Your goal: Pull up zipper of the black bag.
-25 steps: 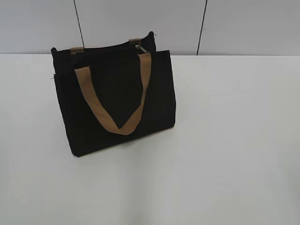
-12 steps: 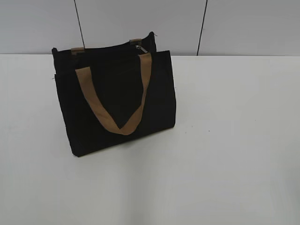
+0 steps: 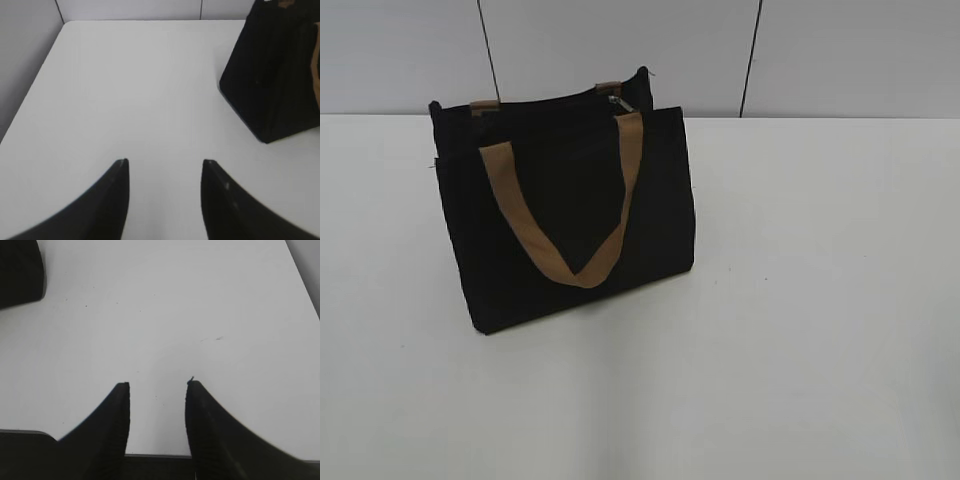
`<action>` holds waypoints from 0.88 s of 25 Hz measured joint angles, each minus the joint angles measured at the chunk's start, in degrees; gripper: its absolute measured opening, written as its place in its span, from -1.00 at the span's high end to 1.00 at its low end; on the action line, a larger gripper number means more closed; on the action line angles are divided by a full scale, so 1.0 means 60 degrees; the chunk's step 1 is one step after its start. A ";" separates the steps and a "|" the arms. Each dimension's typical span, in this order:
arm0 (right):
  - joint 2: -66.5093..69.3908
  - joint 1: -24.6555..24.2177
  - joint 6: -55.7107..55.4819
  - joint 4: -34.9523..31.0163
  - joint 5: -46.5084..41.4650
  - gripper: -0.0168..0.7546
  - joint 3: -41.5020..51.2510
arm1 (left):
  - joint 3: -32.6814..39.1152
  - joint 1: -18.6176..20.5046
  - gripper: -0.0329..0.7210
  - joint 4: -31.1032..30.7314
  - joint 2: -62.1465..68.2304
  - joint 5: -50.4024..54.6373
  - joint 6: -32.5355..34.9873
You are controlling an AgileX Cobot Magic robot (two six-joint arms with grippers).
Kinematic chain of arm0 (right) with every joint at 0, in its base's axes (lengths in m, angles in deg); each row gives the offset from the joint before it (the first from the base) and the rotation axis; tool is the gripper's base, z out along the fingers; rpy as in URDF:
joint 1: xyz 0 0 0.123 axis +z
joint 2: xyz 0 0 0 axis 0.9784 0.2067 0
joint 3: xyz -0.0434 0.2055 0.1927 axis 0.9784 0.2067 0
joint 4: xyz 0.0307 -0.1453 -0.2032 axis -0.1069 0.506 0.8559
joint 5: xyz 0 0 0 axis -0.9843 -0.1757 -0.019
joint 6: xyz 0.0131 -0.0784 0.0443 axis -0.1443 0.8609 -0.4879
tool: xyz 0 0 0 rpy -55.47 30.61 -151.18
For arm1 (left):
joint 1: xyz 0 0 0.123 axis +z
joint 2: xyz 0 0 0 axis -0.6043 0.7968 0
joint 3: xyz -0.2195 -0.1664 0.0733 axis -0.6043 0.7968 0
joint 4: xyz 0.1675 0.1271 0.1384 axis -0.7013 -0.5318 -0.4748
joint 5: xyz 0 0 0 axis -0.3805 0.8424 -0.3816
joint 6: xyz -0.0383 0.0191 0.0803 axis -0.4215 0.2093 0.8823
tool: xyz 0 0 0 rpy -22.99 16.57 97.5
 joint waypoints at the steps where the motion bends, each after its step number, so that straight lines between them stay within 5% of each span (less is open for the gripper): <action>1: 0.0000 0.0000 0.0000 0.0000 0.0000 0.21 0.0000 | 0.0000 0.0068 0.00 0.0025 0.0000 0.0000 0.0000; 22: 0.0000 0.0000 0.0000 0.0000 0.0000 0.21 0.0000 | 0.0000 0.0118 0.20 0.0295 0.0000 0.0017 0.0263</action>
